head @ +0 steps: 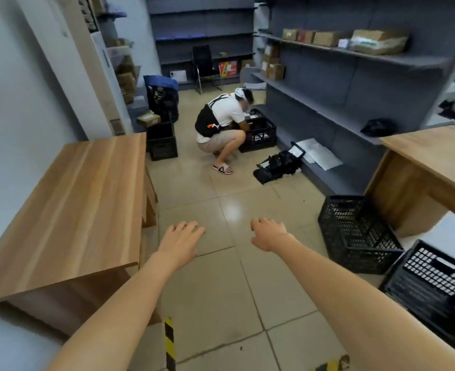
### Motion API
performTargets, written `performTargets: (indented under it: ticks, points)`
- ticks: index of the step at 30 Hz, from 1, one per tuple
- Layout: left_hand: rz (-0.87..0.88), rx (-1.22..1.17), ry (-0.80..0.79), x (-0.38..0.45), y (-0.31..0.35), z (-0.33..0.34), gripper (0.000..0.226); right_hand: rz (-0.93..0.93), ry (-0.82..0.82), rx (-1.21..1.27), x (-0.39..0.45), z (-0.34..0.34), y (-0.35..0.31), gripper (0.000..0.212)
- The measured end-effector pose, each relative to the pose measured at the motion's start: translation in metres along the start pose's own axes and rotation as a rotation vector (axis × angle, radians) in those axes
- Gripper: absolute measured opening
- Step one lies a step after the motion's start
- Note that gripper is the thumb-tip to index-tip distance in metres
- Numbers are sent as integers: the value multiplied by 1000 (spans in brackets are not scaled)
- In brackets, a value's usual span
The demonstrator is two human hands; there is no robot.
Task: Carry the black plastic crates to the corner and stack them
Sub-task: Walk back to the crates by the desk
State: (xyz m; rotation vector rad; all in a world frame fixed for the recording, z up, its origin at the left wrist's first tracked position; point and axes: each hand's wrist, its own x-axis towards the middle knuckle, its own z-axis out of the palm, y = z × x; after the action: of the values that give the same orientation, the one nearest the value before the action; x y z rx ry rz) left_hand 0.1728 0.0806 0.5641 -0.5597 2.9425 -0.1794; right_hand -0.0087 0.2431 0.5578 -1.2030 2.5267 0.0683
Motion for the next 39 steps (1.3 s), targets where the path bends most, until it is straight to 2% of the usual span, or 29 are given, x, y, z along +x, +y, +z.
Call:
performTargets:
  ticks: [10,18,24,28,35,39]
  points:
    - [303,3,26,146,246,-51,56,329,14,104,-66,9,274,42]
    - [554,30,60,222,391,-67,60,519,13,184,-118,28,413,41]
    - [657,86,48,287,450,-61,60,620,-21,215,-117,41,476,42]
    - [704,97,23,339,473,-53,62,647,-29,222,-84,34,513,40]
    - [712,131,-2,473,468,-62,61,673,5,273,17,-18,580,38]
    - [692,150,10,551,467,-76,60,705,106,325,70,-47,617,36]
